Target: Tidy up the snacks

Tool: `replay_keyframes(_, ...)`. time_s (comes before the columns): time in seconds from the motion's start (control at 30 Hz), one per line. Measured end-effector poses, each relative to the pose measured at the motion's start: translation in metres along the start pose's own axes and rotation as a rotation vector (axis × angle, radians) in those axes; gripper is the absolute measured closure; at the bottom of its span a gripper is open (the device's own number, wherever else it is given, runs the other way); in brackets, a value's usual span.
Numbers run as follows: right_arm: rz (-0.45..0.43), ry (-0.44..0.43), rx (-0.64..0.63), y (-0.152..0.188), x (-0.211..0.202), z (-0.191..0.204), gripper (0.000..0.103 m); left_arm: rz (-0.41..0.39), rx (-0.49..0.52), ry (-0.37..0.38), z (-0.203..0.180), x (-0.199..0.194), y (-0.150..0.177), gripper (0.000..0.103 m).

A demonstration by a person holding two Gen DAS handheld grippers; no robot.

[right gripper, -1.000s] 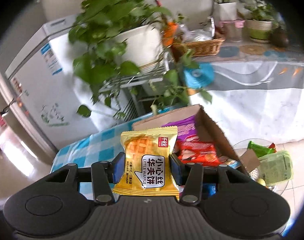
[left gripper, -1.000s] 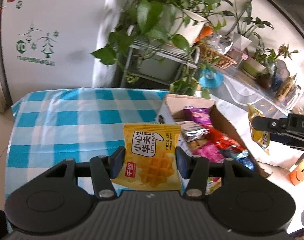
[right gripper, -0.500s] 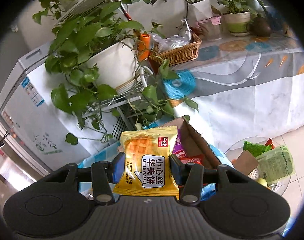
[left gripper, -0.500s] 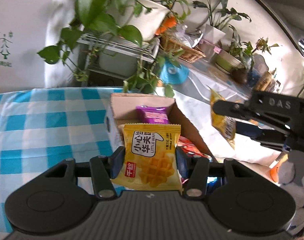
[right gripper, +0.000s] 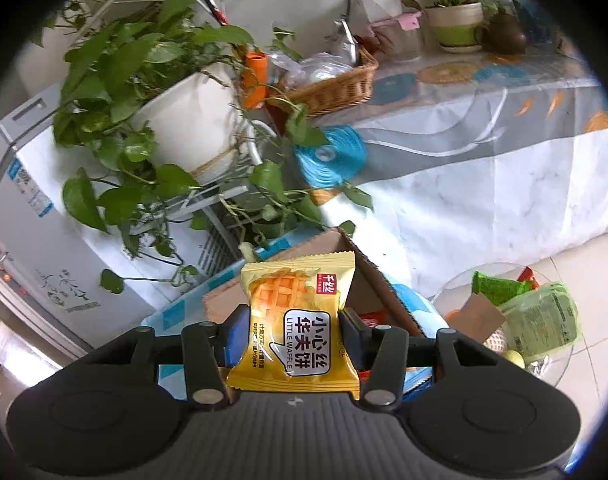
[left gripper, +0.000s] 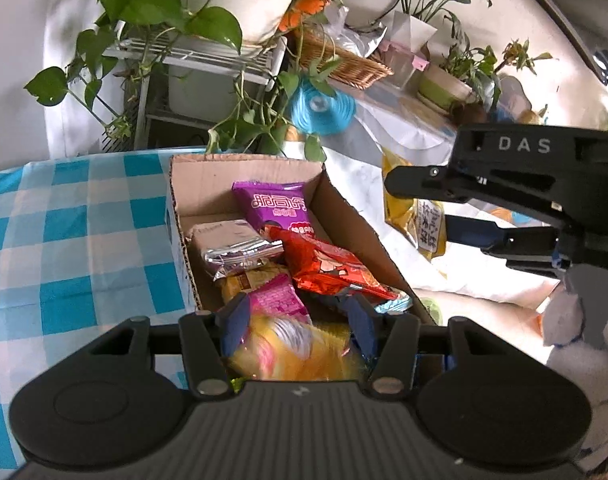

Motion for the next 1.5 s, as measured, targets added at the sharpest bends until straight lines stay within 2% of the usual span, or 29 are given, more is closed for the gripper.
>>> replay_keyframes(0.07, 0.003, 0.007, 0.014, -0.001, 0.002, -0.003, 0.044, 0.006, 0.007, -0.012, -0.002, 0.000, -0.002, 0.041)
replay_keyframes(0.1, 0.002, 0.009, 0.022, -0.001, 0.002, -0.004, 0.041, 0.011, 0.013, -0.021, -0.004, 0.000, -0.002, 0.032)
replay_keyframes(0.13, 0.000, 0.010, 0.028, -0.001, 0.002, -0.005, 0.038, 0.009, 0.025, -0.032, -0.006, -0.002, -0.003, 0.026)
replay_keyframes(0.2, -0.005, 0.008, 0.033, -0.001, 0.000, -0.005, 0.022, 0.004, 0.049, -0.059, -0.008, -0.006, -0.004, 0.020)
replay_keyframes(0.23, -0.009, 0.009, 0.032, 0.000, -0.002, -0.005, 0.021, 0.014, 0.052, -0.075, -0.008, -0.007, -0.005, 0.014)
replay_keyframes(0.27, -0.012, 0.009, 0.029, 0.000, -0.003, -0.005, 0.021, 0.026, 0.049, -0.091, -0.007, -0.006, -0.006, 0.012)
replay_keyframes(0.63, -0.009, 0.036, 0.019, 0.005, -0.009, -0.007, 0.013, 0.102, 0.064, -0.184, 0.000, -0.012, -0.003, 0.008)
replay_keyframes(1.13, -0.006, 0.191, -0.078, 0.022, -0.020, -0.009, 0.003, 0.130, 0.000, -0.288, 0.019, -0.021, -0.008, 0.004)
replay_keyframes(1.33, 0.024, 0.234, -0.151, 0.031, -0.016, -0.003, 0.002, 0.147, -0.007, -0.322, 0.020, -0.019, -0.010, 0.004)
replay_keyframes(1.5, 0.031, 0.259, -0.163, 0.032, -0.015, -0.003, 0.001, 0.146, 0.017, -0.352, 0.017, -0.019, -0.017, 0.002)
Point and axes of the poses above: each gripper's, at about its wrist camera, not at the fingertips, and x roughly the way its jaws point, z to its left, y to its underside, the point moved 2 cm from there along x, roughly the way its jaws point, and after that the axes turned 12 degrees about x, right-handed, at the moved point
